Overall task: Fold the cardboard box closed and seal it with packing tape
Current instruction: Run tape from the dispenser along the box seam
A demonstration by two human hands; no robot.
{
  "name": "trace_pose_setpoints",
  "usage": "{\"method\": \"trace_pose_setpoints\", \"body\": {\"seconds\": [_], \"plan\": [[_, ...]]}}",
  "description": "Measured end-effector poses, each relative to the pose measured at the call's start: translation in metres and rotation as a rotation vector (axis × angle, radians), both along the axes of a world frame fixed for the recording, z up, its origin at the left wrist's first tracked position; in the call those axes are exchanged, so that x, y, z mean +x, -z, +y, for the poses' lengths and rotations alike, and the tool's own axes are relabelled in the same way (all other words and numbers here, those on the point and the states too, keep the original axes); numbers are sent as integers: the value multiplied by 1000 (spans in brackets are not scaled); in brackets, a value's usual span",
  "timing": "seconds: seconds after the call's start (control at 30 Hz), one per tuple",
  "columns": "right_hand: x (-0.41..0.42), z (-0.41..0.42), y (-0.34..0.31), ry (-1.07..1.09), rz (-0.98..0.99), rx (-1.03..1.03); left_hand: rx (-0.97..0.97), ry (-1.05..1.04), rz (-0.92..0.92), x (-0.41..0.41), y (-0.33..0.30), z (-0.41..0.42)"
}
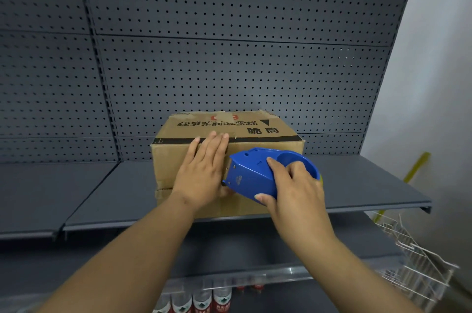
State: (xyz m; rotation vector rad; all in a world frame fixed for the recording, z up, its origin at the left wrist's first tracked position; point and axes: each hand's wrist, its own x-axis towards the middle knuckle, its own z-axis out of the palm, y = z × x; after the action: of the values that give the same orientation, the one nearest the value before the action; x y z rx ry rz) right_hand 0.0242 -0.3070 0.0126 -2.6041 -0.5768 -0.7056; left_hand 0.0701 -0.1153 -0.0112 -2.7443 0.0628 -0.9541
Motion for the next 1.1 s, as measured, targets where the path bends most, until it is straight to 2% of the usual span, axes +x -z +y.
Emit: {"method": "trace_pose_setpoints", "body": {"seconds": [0.47,0.67,0.8,0.87,0.97,1.1], "plan": [[2,11,5,82,-90,-114,180,-60,63,-30,-2,51],[2,17,3,109,-126,-96,255,-9,101,-40,-11,75],[-5,25,0,70,-121,-109,240,61,59,-37,-15,80],[-13,33,-3,-8,-49,-115,210,77,26,-35,-14,82],[-18,46,-1,-70,-24,-132,181,26,-42,-36,-9,84],[-14,64,9,24,-75,-220,128,-22,-129,-37,1,90]]}}
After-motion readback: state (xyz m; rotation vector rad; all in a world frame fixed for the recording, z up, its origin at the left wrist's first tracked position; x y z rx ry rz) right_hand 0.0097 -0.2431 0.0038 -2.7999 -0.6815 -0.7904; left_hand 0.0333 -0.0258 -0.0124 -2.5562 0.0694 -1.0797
